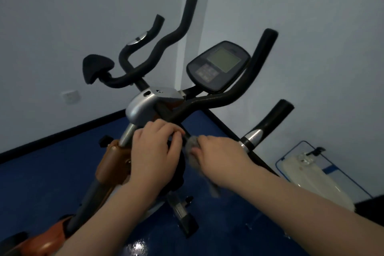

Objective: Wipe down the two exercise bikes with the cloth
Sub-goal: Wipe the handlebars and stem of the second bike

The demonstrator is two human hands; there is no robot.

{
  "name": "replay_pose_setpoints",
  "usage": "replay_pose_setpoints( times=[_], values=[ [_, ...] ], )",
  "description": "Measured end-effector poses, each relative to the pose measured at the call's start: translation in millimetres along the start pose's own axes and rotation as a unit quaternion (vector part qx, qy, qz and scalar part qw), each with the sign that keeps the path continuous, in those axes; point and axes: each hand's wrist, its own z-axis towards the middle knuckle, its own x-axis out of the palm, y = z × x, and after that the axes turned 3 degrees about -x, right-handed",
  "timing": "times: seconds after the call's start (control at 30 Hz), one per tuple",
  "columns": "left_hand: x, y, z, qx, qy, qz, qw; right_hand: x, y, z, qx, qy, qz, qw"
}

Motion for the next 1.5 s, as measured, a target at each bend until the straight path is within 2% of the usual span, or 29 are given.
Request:
replay_pose_setpoints(
  times=[0.1, 0.17, 0.27, 0.3, 0.37, 0.43, 0.5, 0.57, 0.67, 0.77, 0.9, 1.0, 1.03, 1.1, 1.17, 1.23, 1.3, 1.37, 1.4, 1.43, 1.5],
  values=[
    [9.5, -24.3, 17.9, -0.001, 0.027, -0.086, 0.996, 8.7, 14.1, -0.6, 0.04, -0.05, -0.066, 0.996],
    [16.5, -32.5, 24.0, -0.019, 0.054, -0.126, 0.99, 15.7, 7.6, -20.7, 0.004, -0.088, -0.089, 0.992],
    [25.3, -30.2, 21.7, 0.03, 0.109, -0.023, 0.993, 9.2, -39.7, -48.1, -0.14, -0.125, -0.151, 0.97],
    [26.6, -28.6, 19.8, 0.054, 0.119, 0.026, 0.991, 0.1, -58.1, -50.1, -0.161, -0.132, -0.162, 0.965],
    [28.0, -25.8, 19.4, 0.065, 0.13, 0.067, 0.987, -20.8, -86.9, -46.8, -0.115, -0.171, -0.162, 0.965],
    [28.0, -25.1, 19.6, 0.06, 0.133, 0.073, 0.987, -33.3, -93.8, -43.2, -0.006, -0.194, -0.146, 0.97],
    [27.5, -25.4, 19.7, 0.062, 0.13, 0.07, 0.987, -27.2, -73.8, -40.4, 0.072, -0.219, -0.068, 0.971],
    [26.5, -26.3, 19.5, 0.063, 0.122, 0.063, 0.988, -10.4, -39.3, -41.6, 0.101, -0.23, 0.013, 0.968],
    [26.1, -27.2, 19.4, 0.062, 0.119, 0.063, 0.989, 9.6, -12.7, -49.9, 0.059, -0.2, 0.014, 0.978],
    [23.8, -27.6, 19.0, 0.062, 0.105, 0.064, 0.991, -7.6, -40.2, -40.2, 0.054, -0.17, -0.036, 0.983],
    [23.0, -28.1, 18.1, 0.05, 0.109, 0.057, 0.991, -23.3, -74.8, -28.7, 0.079, -0.236, -0.069, 0.966],
    [23.2, -28.2, 18.2, 0.043, 0.111, 0.051, 0.992, 4.2, -42.5, -29.0, 0.126, -0.298, -0.015, 0.946],
    [23.3, -28.1, 17.7, 0.044, 0.112, 0.049, 0.992, 16.8, -29.4, -30.6, 0.104, -0.306, -0.016, 0.946],
    [23.8, -26.7, 17.7, 0.05, 0.117, 0.049, 0.991, 23.8, -25.5, -35.2, -0.002, -0.294, -0.049, 0.955],
    [24.0, -25.5, 18.0, 0.052, 0.116, 0.044, 0.991, 4.3, -59.7, -32.3, -0.099, -0.287, -0.096, 0.948],
    [23.8, -26.6, 17.6, 0.048, 0.114, 0.037, 0.992, -22.2, -102.2, -27.8, -0.128, -0.29, -0.137, 0.938],
    [24.1, -27.1, 17.7, 0.044, 0.107, 0.031, 0.993, -26.2, -113.8, -26.9, -0.077, -0.297, -0.137, 0.942],
    [24.4, -26.7, 18.3, 0.043, 0.103, 0.028, 0.993, -1.3, -83.8, -27.9, 0.041, -0.357, -0.034, 0.932],
    [24.0, -26.3, 18.4, 0.042, 0.104, 0.027, 0.993, 15.0, -67.8, -27.0, 0.067, -0.383, 0.013, 0.921],
    [23.7, -26.6, 18.5, 0.044, 0.107, 0.028, 0.993, 27.4, -58.8, -27.1, 0.057, -0.397, 0.03, 0.915],
    [23.6, -27.4, 18.5, 0.048, 0.115, 0.037, 0.992, 29.4, -67.6, -29.3, -0.03, -0.387, -0.016, 0.921]
  ],
)
